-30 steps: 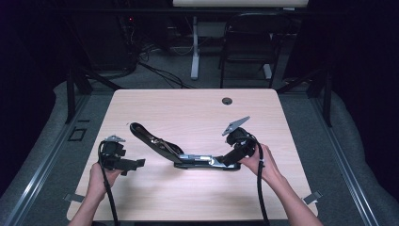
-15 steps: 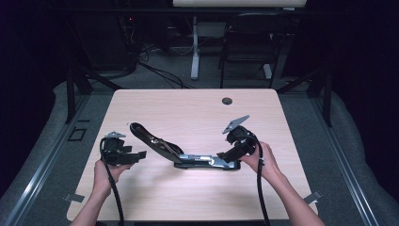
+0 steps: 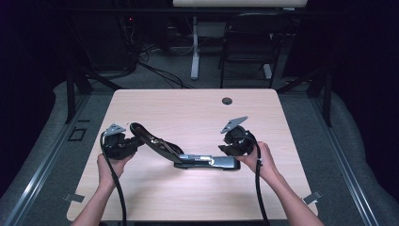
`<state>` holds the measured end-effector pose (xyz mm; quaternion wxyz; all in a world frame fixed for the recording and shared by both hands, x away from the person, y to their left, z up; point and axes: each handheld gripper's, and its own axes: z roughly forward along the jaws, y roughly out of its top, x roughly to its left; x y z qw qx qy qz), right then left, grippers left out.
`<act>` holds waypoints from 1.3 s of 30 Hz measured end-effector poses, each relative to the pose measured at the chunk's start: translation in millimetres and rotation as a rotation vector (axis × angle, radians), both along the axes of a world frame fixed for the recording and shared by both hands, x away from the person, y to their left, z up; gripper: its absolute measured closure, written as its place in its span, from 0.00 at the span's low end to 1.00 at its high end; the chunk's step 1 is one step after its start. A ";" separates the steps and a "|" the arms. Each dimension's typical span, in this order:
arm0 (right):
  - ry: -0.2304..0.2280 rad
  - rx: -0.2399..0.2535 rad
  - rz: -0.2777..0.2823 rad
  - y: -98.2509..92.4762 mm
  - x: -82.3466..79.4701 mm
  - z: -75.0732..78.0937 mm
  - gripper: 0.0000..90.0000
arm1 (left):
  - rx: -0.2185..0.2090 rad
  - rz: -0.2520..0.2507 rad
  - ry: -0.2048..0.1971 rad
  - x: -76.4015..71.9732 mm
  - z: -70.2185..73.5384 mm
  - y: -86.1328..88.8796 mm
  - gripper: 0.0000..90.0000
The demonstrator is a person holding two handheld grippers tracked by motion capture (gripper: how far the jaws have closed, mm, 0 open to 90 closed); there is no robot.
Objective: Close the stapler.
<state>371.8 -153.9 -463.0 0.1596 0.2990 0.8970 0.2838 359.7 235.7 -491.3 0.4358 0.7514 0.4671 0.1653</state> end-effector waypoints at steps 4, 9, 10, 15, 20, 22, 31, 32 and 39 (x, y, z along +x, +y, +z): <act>-0.015 0.015 0.009 0.0 -2.2 2.2 0.91 | 0.007 0.000 -0.033 -5.6 3.6 -7.4 0.88; -0.040 0.013 0.009 2.0 -4.3 3.2 1.00 | -0.009 0.003 -0.050 -8.3 4.8 -7.5 0.93; -0.039 0.026 0.008 2.8 -4.7 3.1 1.00 | -0.014 -0.001 -0.052 -8.4 5.4 -7.5 0.93; -0.061 0.040 0.015 8.6 -6.2 4.1 1.00 | -0.043 -0.005 -0.064 -10.8 8.1 -10.2 0.94; -0.083 0.072 0.013 13.4 -6.8 4.6 1.00 | -0.057 -0.017 -0.095 -13.6 11.3 -17.7 0.99; -0.094 0.081 0.007 13.9 -6.6 5.5 1.00 | -0.055 -0.025 -0.106 -14.6 12.8 -20.9 1.00; -0.126 0.105 0.000 18.3 -8.6 8.1 1.00 | -0.060 -0.066 -0.138 -15.0 15.3 -32.3 1.00; -0.130 0.108 0.002 19.1 -8.5 8.0 1.00 | -0.058 -0.073 -0.143 -14.3 15.4 -33.4 1.00; -0.145 0.124 0.015 26.0 -9.5 6.8 1.00 | -0.057 -0.097 -0.147 -9.6 17.4 -44.1 1.00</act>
